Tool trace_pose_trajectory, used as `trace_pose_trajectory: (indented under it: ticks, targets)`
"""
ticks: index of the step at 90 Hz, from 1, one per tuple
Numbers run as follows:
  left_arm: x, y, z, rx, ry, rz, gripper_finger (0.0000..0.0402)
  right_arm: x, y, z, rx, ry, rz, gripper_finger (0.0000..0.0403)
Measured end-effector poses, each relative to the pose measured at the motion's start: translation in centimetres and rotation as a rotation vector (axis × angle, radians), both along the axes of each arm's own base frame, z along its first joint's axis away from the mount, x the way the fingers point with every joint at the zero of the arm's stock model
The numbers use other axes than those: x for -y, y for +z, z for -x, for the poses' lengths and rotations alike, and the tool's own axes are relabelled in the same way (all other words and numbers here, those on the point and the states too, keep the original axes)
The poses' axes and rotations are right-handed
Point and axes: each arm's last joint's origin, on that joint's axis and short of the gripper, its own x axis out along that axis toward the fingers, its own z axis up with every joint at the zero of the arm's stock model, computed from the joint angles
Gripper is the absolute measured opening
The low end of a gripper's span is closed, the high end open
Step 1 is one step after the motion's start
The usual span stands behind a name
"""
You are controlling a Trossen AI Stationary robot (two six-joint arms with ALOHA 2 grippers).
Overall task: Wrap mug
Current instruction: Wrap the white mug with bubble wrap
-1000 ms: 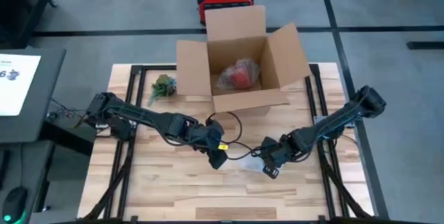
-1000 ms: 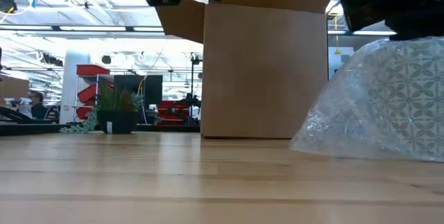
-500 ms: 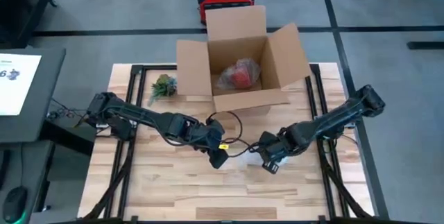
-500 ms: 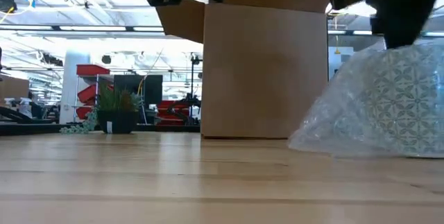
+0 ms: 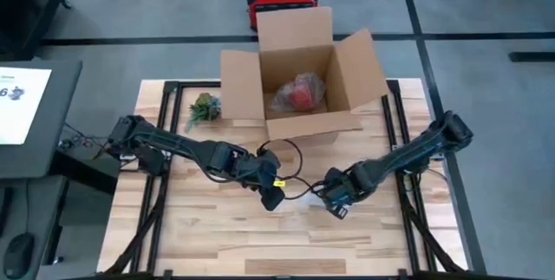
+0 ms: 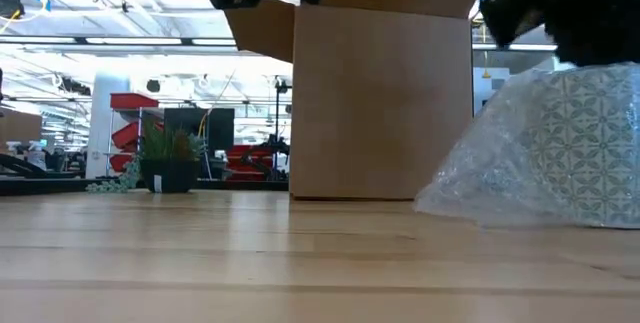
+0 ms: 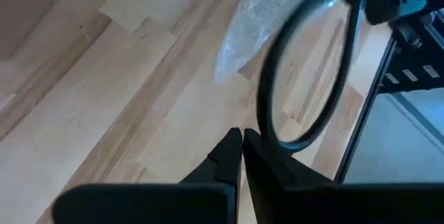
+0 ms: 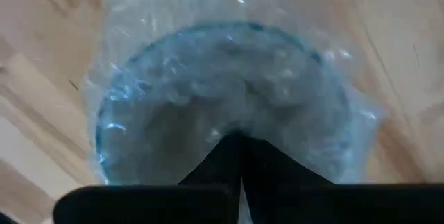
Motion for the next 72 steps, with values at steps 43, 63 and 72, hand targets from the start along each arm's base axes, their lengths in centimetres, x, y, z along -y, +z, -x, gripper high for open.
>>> trace_pose_trajectory:
  ticks: [43, 63, 72]
  targets:
    - [0.0, 0.0, 0.0, 0.002, 0.001, -0.005, 0.0000, 0.5, 0.9, -1.5, 0.008, 0.178, 0.036, 0.0000]
    - [0.0, 0.0, 0.0, 0.006, 0.017, 0.008, 0.0000, 0.3, 7.3, 0.1, 0.227, 0.113, -0.039, 0.0000]
    - [0.0, 0.1, -0.1, 0.008, 0.021, 0.012, 0.0000, 0.3, 9.1, 1.2, 0.288, 0.076, -0.070, 0.0000]
